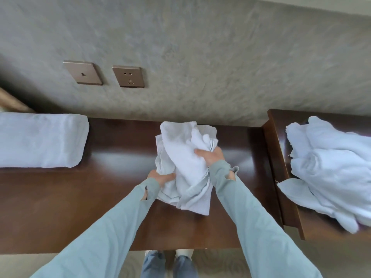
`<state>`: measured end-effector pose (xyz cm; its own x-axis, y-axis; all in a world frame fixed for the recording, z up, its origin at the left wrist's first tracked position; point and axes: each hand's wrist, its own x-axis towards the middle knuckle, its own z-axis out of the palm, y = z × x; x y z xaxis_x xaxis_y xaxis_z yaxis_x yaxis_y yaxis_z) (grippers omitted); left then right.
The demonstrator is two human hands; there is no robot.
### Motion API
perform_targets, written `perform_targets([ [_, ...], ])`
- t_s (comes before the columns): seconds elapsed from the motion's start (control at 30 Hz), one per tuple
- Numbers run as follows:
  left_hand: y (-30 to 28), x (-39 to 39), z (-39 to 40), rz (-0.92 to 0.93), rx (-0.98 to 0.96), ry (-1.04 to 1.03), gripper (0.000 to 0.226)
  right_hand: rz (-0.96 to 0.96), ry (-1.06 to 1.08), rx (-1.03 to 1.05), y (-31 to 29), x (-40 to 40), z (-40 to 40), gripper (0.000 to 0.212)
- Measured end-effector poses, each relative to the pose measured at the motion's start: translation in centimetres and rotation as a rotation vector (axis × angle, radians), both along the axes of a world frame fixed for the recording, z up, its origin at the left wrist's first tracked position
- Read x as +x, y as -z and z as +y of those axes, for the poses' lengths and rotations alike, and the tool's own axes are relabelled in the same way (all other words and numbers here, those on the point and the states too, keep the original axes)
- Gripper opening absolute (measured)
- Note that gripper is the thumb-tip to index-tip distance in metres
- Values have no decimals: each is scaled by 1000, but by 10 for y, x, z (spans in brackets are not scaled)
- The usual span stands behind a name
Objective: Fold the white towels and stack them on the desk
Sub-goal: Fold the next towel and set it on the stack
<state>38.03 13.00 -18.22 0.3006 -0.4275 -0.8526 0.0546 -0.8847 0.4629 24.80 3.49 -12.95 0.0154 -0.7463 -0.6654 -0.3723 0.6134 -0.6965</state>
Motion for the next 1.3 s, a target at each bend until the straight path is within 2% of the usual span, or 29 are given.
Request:
perform_targets([
  [0.1,-18,6,3,-144,-100,19,38,-76,42,-152,-28,3,-9,38],
  [0.2,-48,19,6,-287,-212,51,45,-66,45,-330,-70,2,-24,36],
  [0.37,-95,59,6,-480,-376,-118,48,-83,149,-568,-132,-24,-49,23],
  [0.4,-101,66,5,-518,-396,-154,49,-55,170,-608,-134,-35,-49,25],
  [0.47,-107,77,5,-588,-391,-232,53,68,247,-652,-126,-58,-45,43],
  [0.53,-99,83,11,-668,-272,-215,56,174,333,-583,-96,-83,-34,51],
  [0.6,-79,83,27,-689,-129,-125,59,319,360,-411,-53,-105,-14,43],
  [0.7,-40,72,58,-636,-3,-29,57,432,271,-154,10,-127,18,46],
  [0.77,-18,63,70,-617,77,50,56,446,209,-99,38,-131,35,48],
  [0.9,3,57,71,-634,150,229,49,484,119,-191,49,-122,45,34],
  [1.0,3,55,62,-661,125,263,45,512,45,-247,41,-114,33,22],
  [1.23,-5,58,44,-765,54,355,47,540,-62,-329,39,-126,22,12],
  [1.3,-5,69,49,-795,93,363,48,584,-4,-352,44,-149,24,16],
])
